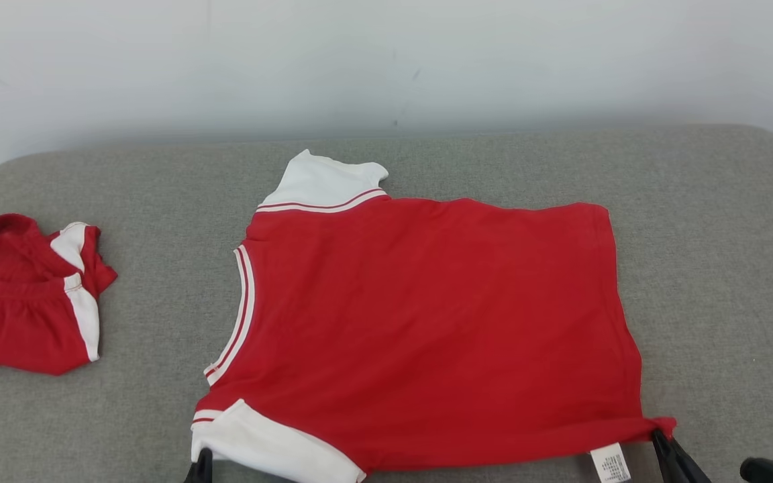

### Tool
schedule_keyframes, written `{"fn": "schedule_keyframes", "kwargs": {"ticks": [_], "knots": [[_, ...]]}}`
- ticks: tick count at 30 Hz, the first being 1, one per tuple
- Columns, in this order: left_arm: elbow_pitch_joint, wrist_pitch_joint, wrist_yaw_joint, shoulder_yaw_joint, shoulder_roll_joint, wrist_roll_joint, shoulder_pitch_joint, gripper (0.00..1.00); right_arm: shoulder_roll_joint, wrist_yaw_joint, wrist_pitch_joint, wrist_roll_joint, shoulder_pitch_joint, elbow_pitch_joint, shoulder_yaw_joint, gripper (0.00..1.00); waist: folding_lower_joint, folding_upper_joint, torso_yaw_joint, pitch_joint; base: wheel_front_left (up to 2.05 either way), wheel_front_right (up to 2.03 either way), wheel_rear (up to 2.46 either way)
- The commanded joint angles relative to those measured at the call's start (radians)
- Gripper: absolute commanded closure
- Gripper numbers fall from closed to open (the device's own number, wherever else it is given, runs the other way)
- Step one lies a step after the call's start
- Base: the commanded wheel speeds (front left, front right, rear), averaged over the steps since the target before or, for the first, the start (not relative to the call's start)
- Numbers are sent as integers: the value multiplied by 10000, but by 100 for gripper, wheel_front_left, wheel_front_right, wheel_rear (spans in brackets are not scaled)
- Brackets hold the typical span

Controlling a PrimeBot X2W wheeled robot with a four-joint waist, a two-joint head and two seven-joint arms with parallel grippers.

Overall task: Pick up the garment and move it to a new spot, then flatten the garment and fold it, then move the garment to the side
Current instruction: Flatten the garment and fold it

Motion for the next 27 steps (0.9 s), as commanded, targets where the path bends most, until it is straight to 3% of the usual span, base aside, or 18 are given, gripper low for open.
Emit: {"fn": "schedule_keyframes", "kwargs": {"ticks": [1, 11, 27], "knots": [[-66, 12, -58, -54, 145, 160, -273, 100, -52, -23, 97, 107, -254, -55, 59, 100, 0, 0, -49, 26, 0, 0, 0], [38, 420, -202, -182, 634, 234, -1507, 100, -244, -23, 527, 469, -1533, 335, 491, 100, 0, 0, -301, 292, 0, 0, 0], [1881, 632, -359, -587, 1088, 266, -4342, 100, -351, -23, 92, 664, -4909, 2939, 1224, 100, 0, 0, -590, 1262, 0, 0, 0]]}}
